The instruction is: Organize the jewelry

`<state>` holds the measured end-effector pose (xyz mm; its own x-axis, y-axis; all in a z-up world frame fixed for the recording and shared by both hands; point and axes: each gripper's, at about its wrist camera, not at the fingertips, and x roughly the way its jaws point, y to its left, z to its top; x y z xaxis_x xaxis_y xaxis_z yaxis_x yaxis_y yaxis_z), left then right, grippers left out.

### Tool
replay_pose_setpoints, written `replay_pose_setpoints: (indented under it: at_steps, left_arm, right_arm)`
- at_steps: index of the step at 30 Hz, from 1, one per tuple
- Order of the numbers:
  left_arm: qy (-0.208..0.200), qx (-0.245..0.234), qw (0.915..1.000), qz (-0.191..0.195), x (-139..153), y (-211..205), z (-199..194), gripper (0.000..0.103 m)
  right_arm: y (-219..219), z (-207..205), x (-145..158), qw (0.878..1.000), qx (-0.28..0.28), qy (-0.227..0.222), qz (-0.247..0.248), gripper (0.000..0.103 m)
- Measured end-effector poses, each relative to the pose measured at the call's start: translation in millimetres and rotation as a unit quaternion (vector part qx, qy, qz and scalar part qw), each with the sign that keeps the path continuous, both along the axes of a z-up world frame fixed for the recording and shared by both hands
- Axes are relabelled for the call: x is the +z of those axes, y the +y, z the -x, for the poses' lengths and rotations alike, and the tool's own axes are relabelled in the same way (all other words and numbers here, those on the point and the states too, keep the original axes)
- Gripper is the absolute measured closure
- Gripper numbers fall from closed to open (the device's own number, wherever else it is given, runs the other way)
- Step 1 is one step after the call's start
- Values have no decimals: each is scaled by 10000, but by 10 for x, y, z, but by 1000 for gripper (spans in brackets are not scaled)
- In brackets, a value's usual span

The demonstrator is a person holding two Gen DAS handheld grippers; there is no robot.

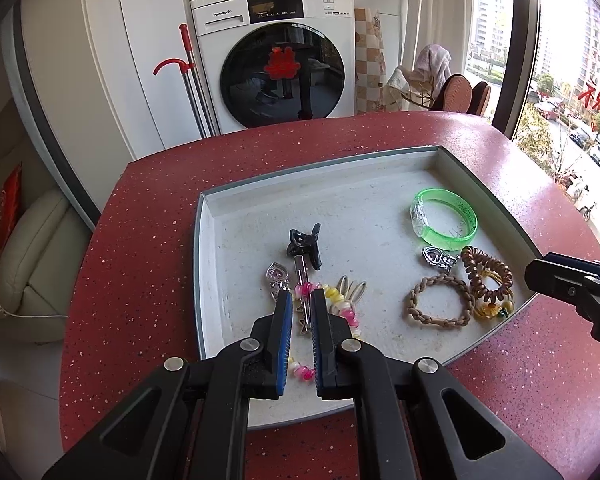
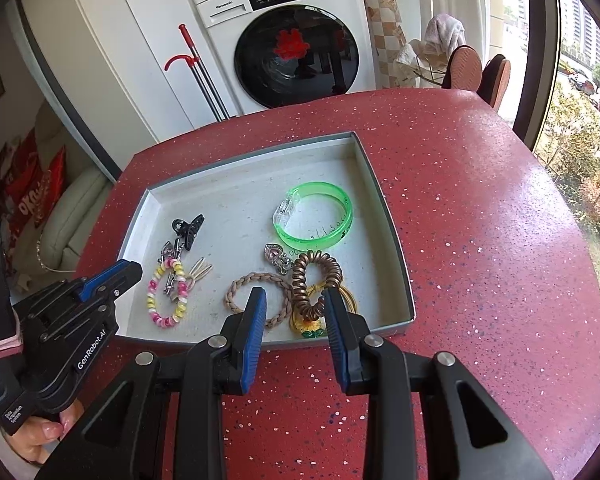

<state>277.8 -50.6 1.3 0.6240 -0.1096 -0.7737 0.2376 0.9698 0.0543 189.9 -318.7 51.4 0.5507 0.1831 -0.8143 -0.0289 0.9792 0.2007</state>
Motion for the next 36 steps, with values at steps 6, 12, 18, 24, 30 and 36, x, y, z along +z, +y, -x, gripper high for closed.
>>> replay_pose_setpoints:
  at_steps: [6, 12, 18, 24, 30, 36]
  left_arm:
    - [-13, -54, 10000, -11, -2, -24, 17, 76]
    - [11, 0, 10000, -22, -2, 3, 27, 76]
    - [-142, 188, 9997, -45, -15, 31, 14, 0]
    - [-305, 287, 9990, -124, 2, 34, 67, 0]
    - [-402, 492, 9978, -174, 2, 119, 203, 0]
    - [-460, 531, 9975, -80, 15, 191, 418, 0]
  right_arm:
    - [2, -5, -10, 10000, 3, 11, -1, 70]
    - [4, -3, -11, 10000, 5, 14, 6, 70]
    - [20, 1, -17, 10000, 47, 14, 62, 70]
    - [66, 101, 57, 9991, 86, -363, 199, 25]
    - [118, 253, 170, 9950, 70, -860, 501, 16]
    - [111, 405, 163, 9925, -40, -1125, 480, 14]
